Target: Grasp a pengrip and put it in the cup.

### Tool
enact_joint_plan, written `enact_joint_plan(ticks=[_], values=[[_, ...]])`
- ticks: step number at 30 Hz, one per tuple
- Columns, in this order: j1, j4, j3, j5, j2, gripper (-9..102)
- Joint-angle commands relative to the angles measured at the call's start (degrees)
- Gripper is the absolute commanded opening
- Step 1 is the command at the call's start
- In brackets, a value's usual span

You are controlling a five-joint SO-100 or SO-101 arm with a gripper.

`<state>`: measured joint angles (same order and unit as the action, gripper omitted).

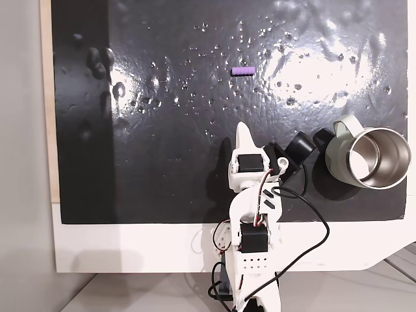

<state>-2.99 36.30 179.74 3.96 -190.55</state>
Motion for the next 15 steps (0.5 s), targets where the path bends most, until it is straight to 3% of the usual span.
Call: enact_joint_plan(ticks=[1, 15], values=[[-0.9, -0.1, 3.0, -0.6, -0.7, 0], [0.7, 1.3, -1.3, -0.7, -0.7, 0]])
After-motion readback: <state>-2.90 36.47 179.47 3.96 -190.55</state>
